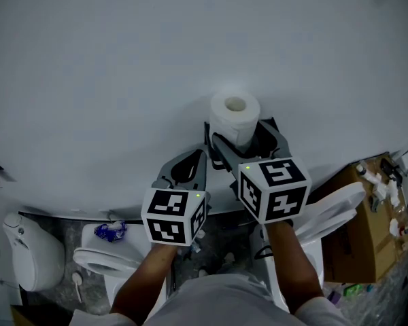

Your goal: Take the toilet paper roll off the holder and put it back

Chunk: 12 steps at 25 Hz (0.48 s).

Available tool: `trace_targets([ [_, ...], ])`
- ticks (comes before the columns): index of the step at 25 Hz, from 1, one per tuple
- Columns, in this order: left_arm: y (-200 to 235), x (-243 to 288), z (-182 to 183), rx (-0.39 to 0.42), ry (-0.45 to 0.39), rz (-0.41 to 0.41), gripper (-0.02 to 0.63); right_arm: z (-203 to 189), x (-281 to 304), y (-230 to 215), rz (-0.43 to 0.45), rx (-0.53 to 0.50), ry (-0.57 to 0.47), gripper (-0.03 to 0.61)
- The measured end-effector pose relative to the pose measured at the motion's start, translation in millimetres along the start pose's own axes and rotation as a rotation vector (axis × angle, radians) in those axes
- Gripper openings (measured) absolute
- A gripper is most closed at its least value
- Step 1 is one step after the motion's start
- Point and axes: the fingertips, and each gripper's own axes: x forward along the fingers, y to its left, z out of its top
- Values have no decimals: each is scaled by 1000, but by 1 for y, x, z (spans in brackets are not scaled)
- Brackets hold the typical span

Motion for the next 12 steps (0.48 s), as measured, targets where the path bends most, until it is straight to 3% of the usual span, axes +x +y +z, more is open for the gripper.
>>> trace_targets([
  [12,1,-9,-1,0,-1,-4,5,7,-3,4,-2,0,-24,364],
])
